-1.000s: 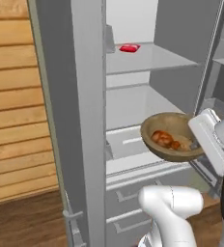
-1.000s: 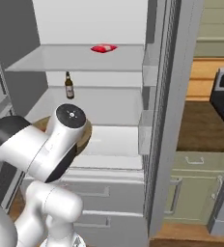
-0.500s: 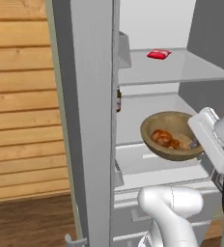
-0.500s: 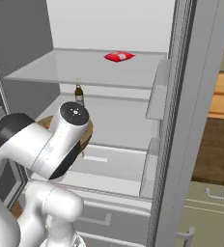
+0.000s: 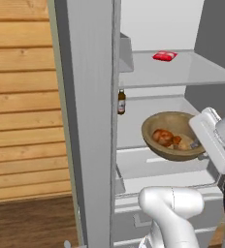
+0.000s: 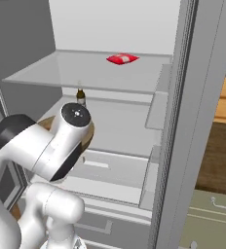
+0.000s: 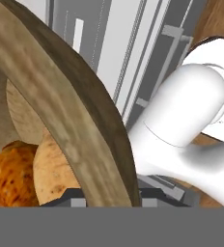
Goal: Pick the chicken drumstick and potato from their plates and place them in the bowl. Then put the bowl in the fridge.
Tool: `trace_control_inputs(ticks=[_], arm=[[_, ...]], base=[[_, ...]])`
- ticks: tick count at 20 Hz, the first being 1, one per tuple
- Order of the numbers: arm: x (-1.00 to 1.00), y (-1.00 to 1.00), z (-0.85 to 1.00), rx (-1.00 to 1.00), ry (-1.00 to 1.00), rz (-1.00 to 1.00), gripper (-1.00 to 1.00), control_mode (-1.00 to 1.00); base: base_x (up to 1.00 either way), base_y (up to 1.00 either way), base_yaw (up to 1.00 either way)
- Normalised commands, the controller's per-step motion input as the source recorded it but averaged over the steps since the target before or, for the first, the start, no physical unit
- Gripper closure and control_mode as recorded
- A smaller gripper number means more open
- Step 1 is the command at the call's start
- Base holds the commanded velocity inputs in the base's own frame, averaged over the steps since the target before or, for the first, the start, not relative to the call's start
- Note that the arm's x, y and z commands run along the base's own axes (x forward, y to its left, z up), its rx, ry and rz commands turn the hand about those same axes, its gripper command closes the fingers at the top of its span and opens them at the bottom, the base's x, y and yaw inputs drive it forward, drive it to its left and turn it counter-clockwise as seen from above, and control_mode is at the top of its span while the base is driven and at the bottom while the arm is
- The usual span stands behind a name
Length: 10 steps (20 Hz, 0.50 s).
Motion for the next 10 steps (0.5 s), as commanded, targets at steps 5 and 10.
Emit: trace_control_inputs(ticks=[5, 10], arm=[[0.60, -0.36, -0.01, 0.05, -0.04, 0.00, 1.00, -1.00], [0.83, 0.00, -0.14, 0.08, -0.04, 0.00, 1.00, -1.00]], base=[[0.00, 0.00, 0.00], [0.00, 0.00, 0.00]])
